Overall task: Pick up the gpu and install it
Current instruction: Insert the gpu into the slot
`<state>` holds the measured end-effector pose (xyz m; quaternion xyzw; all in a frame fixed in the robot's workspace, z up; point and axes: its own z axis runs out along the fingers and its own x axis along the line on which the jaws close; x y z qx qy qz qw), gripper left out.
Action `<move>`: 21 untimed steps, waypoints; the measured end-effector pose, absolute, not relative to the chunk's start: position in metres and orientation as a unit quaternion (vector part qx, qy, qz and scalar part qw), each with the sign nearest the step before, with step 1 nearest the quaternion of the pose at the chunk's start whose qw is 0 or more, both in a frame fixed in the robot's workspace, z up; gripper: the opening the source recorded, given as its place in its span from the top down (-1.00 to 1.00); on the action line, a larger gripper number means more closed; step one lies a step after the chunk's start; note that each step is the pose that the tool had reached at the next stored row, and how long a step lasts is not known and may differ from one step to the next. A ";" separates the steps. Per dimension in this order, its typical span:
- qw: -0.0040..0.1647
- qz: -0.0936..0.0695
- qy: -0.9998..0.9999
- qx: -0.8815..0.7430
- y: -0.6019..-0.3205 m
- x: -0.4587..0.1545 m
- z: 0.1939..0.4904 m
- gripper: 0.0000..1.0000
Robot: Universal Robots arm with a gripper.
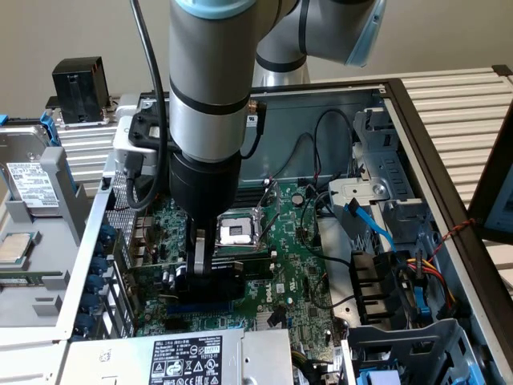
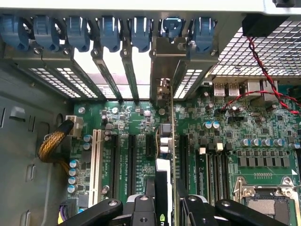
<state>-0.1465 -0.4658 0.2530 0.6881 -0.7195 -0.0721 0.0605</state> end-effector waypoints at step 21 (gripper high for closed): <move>0.060 -0.073 -0.726 0.681 -0.466 -0.146 0.253 0.46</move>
